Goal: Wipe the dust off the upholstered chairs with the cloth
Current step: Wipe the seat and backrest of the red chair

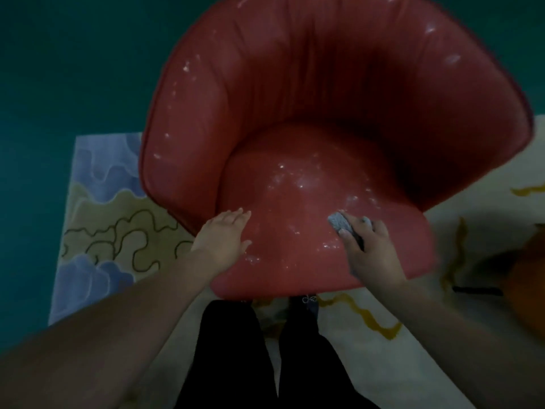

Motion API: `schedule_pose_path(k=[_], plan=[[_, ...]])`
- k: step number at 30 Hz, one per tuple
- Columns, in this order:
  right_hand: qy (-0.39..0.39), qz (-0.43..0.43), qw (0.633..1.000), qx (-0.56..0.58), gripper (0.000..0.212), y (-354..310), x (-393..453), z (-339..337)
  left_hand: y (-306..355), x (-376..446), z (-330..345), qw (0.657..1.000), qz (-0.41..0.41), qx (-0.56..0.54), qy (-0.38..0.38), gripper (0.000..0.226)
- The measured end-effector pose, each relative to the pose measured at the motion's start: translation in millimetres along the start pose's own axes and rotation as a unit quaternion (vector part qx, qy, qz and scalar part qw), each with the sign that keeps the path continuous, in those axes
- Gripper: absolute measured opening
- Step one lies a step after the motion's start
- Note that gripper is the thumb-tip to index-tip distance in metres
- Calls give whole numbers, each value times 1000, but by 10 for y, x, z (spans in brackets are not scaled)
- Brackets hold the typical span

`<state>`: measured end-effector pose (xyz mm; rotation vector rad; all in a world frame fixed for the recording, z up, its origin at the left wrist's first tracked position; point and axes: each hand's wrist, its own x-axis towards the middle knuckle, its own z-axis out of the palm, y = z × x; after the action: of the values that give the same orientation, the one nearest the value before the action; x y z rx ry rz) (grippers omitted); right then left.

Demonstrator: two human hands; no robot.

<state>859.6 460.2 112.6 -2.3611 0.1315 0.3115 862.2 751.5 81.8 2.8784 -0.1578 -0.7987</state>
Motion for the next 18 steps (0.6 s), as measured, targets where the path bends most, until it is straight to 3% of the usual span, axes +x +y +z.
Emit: schedule_pose_path(k=[6,18], plan=[[-95,-44,994,5,38,141,297,666,-162,-164,730,988,-118,-104,8,72],[-102,-161,980,-54,46,782,634,2529,-721,131,2393,969,-167,-180,22,107]])
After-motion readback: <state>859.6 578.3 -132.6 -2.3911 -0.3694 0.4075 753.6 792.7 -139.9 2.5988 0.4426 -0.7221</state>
